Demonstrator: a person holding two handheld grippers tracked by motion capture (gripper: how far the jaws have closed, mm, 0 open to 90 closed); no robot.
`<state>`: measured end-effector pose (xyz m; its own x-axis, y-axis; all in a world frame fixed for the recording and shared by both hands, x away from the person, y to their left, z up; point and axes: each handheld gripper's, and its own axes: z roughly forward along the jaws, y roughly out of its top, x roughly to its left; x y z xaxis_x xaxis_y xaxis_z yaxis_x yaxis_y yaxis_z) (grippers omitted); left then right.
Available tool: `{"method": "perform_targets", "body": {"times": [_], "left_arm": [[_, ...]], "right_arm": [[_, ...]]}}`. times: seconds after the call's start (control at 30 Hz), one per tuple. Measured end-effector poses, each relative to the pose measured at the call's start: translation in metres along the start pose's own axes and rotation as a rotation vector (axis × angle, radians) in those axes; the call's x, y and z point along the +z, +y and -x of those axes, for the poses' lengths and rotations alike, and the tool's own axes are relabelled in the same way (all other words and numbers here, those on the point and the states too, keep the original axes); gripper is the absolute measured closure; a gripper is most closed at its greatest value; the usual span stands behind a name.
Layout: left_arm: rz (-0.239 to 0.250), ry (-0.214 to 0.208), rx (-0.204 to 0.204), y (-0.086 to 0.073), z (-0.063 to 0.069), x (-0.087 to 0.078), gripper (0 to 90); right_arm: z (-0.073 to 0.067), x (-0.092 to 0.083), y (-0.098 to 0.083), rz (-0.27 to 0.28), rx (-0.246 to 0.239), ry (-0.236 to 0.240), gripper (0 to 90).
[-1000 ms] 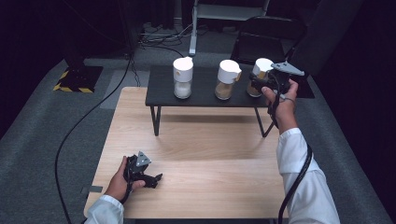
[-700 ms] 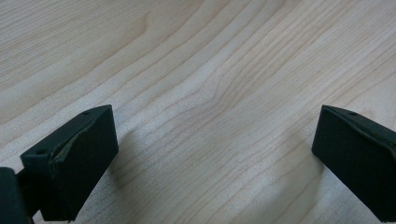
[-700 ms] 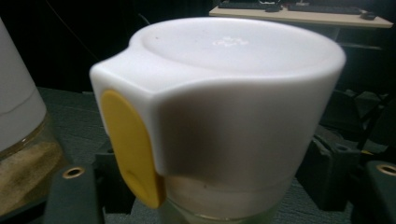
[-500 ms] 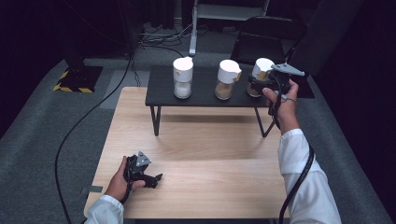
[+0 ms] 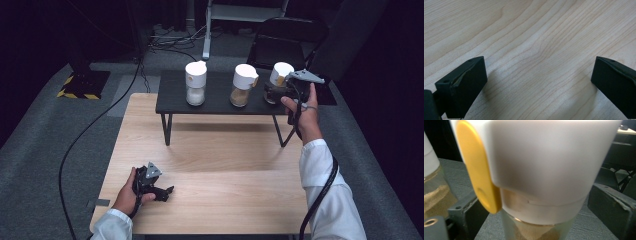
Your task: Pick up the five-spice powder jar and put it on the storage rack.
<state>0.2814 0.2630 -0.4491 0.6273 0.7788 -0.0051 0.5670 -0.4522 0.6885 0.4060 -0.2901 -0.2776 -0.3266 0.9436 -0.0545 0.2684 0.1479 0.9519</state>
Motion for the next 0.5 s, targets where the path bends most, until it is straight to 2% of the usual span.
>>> {"method": "perform_targets", "body": {"times": [0.27, 0.5], "left_arm": [[0.000, 0.001, -0.002, 0.0000, 0.0003, 0.0000, 0.0], [0.000, 0.001, -0.002, -0.0001, 0.0003, 0.0000, 0.0]], "right_arm": [[0.0008, 0.0007, -0.0024, 0.005, -0.034, 0.027, 1.5], [-0.0037, 0.0037, -0.0048, -0.001, -0.042, 0.017, 1.5]]}}
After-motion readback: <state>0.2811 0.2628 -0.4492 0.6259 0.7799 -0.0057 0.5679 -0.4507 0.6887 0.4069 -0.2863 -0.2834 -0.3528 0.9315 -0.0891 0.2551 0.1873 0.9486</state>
